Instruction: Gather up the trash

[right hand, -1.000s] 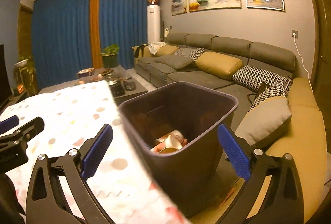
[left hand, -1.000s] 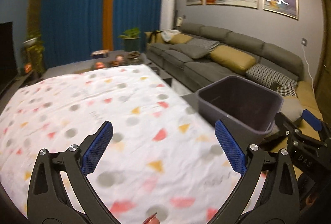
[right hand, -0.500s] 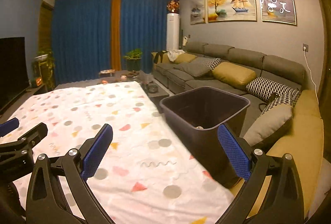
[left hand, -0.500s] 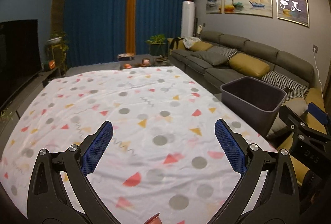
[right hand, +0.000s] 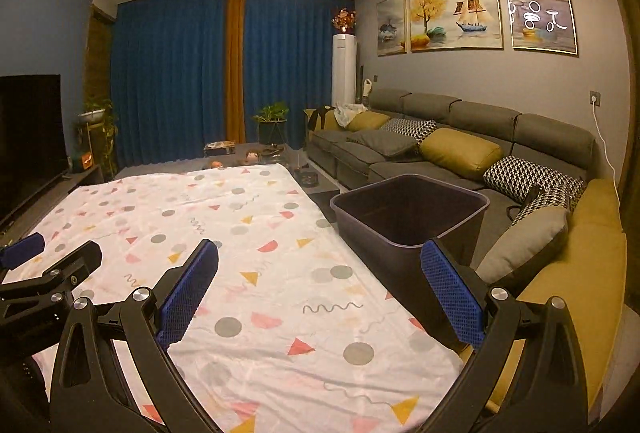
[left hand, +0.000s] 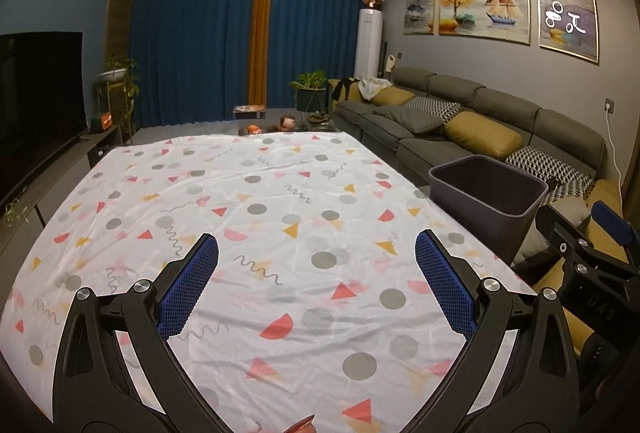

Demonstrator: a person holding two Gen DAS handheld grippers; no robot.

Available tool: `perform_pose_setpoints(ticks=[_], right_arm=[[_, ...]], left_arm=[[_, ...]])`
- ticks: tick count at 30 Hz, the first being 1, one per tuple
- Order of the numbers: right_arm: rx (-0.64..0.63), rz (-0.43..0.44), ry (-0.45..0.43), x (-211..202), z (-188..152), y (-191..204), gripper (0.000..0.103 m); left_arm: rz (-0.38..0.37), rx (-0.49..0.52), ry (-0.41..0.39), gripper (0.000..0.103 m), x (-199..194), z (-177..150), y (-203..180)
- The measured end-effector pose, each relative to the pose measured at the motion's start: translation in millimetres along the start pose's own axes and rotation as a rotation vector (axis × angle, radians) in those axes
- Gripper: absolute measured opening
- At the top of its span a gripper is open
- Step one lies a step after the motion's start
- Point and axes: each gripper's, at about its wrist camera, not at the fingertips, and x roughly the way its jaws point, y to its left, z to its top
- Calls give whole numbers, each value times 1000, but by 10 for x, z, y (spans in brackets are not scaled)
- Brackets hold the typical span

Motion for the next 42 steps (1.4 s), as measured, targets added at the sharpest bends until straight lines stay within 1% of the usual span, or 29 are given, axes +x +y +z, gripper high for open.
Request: perform_pose_setpoints(ticks=[42], right_arm=[[-1,16,-10,-30,44,7,98]], left_arm=[[-8,-17,-17,97,-79,36,29]])
